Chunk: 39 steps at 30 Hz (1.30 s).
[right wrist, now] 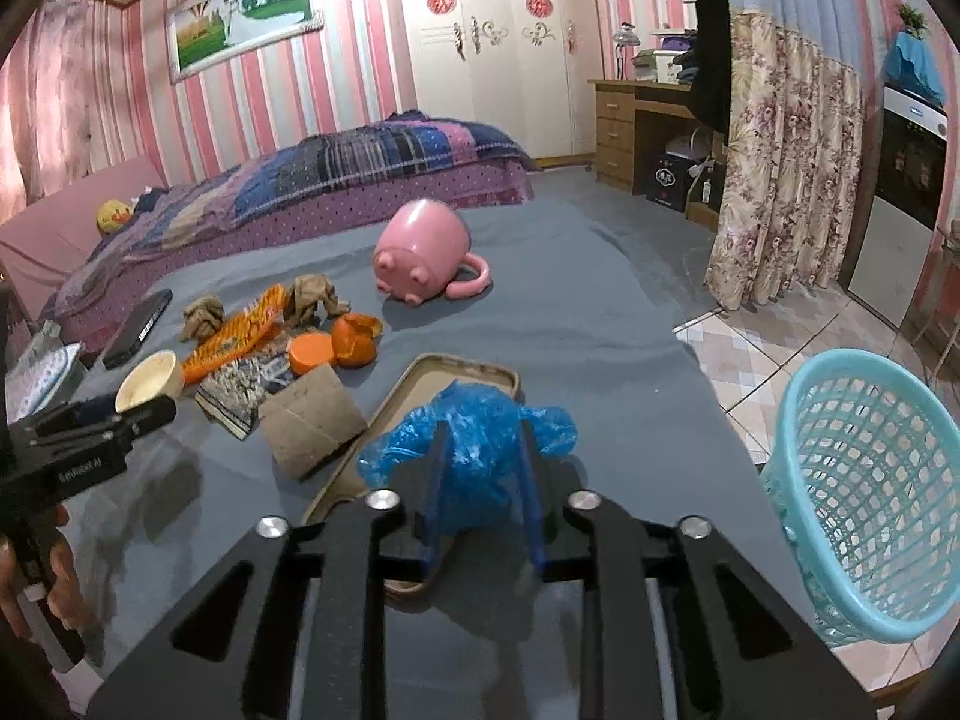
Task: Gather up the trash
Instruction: 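Grasp the white bowl lid with the left tool while the right tool grasps a blue bag, then carry the white lid and blue bag over the blue basket and open both tools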
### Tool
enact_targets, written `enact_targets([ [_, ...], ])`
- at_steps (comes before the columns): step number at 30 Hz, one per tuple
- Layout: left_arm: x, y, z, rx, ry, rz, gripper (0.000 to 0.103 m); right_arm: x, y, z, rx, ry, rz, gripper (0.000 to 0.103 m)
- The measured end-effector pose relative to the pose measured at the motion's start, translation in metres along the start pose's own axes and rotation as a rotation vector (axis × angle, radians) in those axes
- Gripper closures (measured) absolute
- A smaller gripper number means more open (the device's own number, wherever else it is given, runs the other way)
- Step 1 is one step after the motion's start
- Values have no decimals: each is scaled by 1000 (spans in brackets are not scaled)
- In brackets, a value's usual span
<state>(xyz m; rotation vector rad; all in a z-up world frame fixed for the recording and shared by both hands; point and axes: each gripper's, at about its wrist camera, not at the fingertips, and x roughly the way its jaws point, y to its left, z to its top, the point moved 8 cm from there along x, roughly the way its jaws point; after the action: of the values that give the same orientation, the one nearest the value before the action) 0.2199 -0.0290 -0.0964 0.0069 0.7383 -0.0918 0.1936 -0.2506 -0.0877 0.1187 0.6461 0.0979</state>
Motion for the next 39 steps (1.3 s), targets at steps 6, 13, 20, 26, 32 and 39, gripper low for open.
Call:
enact_targets([
  [6, -17, -33, 33, 43, -65, -43, 43, -8, -13, 2, 16, -16, -12, 83],
  [13, -22, -36, 24, 80, -71, -15, 43, -2, -5, 5, 13, -29, -19, 31],
  [20, -17, -10, 16, 48, -50, 20, 43, 41, 22, -8, -66, 79, -4, 32],
  [26, -18, -12, 22, 63, -58, 25, 43, 47, 21, -13, -46, 100, 27, 82],
  [32, -24, -52, 47, 114, -102, -17, 43, -18, -15, 14, 39, -66, -5, 83],
  [39, -43, -141, 81, 192, -190, -146, 43, -78, -90, 19, 105, -142, -101, 83],
])
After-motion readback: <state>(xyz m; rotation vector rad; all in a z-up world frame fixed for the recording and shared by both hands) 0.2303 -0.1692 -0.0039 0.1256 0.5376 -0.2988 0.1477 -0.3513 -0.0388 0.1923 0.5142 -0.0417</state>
